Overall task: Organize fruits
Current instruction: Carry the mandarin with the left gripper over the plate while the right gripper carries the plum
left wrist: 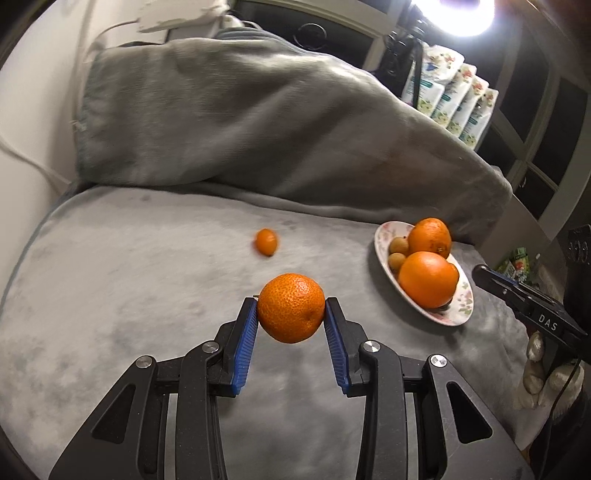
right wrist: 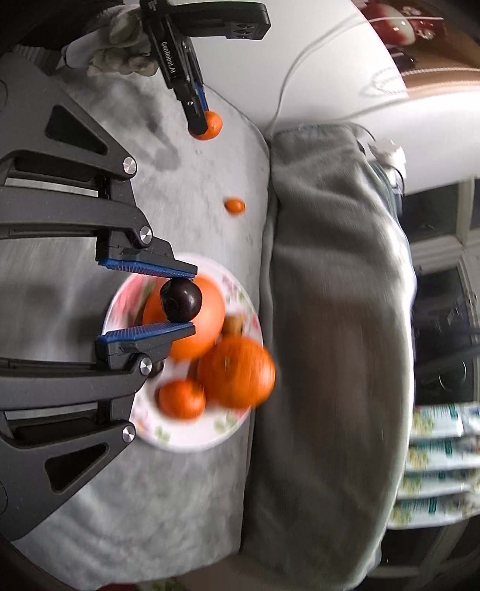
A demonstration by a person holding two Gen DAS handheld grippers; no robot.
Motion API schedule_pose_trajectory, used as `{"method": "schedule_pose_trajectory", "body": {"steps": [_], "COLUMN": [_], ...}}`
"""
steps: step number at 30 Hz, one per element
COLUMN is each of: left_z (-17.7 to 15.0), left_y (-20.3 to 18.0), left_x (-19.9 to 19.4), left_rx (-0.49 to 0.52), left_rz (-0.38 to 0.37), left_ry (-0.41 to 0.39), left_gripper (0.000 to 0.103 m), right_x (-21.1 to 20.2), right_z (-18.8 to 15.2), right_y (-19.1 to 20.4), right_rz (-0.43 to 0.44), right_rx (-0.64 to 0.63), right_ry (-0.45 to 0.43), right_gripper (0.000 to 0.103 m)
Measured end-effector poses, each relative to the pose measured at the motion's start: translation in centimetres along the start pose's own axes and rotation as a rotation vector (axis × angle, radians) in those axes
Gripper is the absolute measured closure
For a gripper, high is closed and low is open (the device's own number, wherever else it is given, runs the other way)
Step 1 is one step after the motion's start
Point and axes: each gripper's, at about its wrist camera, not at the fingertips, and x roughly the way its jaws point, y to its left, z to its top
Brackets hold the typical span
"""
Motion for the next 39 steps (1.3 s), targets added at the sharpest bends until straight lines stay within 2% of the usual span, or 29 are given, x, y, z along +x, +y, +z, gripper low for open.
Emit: {"method": "schedule_pose_trajectory", "body": {"steps": [14, 25, 39], "left_z": [2.7, 4.3, 5.8], "left_y": [-5.0, -7.3, -8.2], "left_x": [3.2, 5.7, 8.8], "left_rx": [0.1, 0.158, 0.152], "left_rz": [-0.066, -0.104, -0.14], "left_ry": [0.017, 0.045, 0.087], "left_gripper": [0.068, 0.068, 0.068], "right_x": [-2.1, -1.1, 0.5], "right_z": [-1.0, -1.6, -1.7], "right_y": [-5.3, -6.1, -6.2], "right_rz": [-0.08, -0.08, -0.067], "right_rx": [0.083, 0.099, 0.1], "right_ry": [-0.02, -0.006, 0.021], "right_gripper": [0.078, 0.078, 0.078]}}
